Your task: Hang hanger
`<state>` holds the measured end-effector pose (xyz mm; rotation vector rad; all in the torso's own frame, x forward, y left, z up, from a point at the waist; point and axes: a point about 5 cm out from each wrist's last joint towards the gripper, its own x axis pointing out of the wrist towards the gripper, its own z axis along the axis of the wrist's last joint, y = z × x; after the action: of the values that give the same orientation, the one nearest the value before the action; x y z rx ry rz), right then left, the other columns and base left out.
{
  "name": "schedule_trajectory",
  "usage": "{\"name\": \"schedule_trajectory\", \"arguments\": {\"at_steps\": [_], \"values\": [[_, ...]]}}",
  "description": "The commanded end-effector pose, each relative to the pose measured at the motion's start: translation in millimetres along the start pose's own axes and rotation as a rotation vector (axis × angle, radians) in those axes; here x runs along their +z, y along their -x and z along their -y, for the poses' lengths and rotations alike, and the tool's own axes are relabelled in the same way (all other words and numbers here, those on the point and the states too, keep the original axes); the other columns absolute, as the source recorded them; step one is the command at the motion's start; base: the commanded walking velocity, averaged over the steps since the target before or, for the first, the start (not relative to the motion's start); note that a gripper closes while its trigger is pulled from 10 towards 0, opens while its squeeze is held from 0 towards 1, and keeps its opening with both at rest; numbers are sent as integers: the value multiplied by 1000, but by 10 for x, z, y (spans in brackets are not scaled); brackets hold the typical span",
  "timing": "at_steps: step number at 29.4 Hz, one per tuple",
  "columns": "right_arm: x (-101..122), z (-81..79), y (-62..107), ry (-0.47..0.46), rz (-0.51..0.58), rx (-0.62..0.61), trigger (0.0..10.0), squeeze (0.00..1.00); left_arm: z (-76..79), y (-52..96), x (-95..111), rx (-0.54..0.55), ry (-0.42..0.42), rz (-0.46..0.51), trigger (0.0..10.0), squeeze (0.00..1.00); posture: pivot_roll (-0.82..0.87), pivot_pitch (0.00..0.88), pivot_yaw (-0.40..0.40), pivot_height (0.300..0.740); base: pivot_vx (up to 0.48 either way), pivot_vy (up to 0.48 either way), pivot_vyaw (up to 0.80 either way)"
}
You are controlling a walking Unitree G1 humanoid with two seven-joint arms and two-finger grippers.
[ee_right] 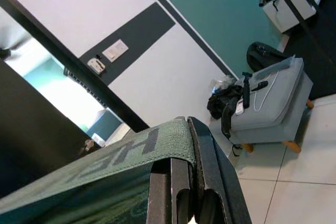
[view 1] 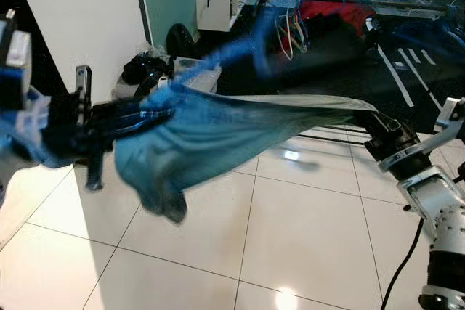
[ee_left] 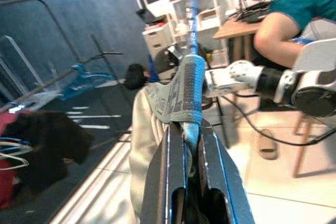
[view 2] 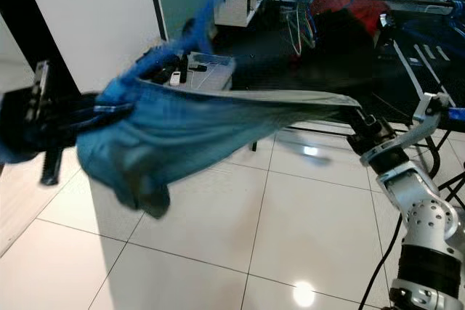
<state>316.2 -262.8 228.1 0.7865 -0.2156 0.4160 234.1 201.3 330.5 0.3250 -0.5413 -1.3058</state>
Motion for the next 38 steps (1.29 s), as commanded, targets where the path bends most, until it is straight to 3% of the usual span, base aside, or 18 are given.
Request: {"name": "schedule_trajectory", "arguments": {"at_steps": [1,5,8,9,11,13,17,20,28,35,38], "values": [[63,73,53,-13,38,-51,0,0,33,29,-61,-32,-35,-80,10000,0,12,79,-38,740,0,0,0],[66,66,43,-26,38,-49,0,0,61,25,-180,-45,-77,-184,10000,0,10,80,-37,740,0,0,0],[65,67,35,-28,38,-49,0,0,72,24,-198,-48,-89,-208,10000,0,10,80,-37,740,0,0,0],[38,54,26,-30,26,-42,0,0,-5,-28,-255,15,-163,-260,10000,0,12,84,-36,740,0,0,0],[38,54,26,-30,26,-42,0,0,-5,-28,-255,15,-163,-260,10000,0,12,84,-36,740,0,0,0],[-5,20,11,-36,9,-20,0,0,-165,-108,-265,155,-271,-282,10000,0,13,85,-35,740,0,0,0],[-22,-4,9,-34,-1,-4,0,0,-232,-116,-240,214,-295,-267,10000,0,13,85,-34,740,0,0,0],[-37,-44,35,-22,-23,23,0,0,-348,-20,-162,307,-315,-246,10000,0,10,85,-32,740,0,0,0],[-21,-37,52,-24,-18,20,0,0,-371,37,-147,315,-337,-265,10000,0,11,84,-30,740,0,0,0],[154,101,190,31,-7,-39,0,0,-460,341,-74,336,-411,-385,10000,0,14,75,-38,740,0,0,0],[179,124,213,39,-7,-50,0,0,-454,371,-65,332,-410,-395,10000,0,15,72,-40,740,0,0,0]]}}
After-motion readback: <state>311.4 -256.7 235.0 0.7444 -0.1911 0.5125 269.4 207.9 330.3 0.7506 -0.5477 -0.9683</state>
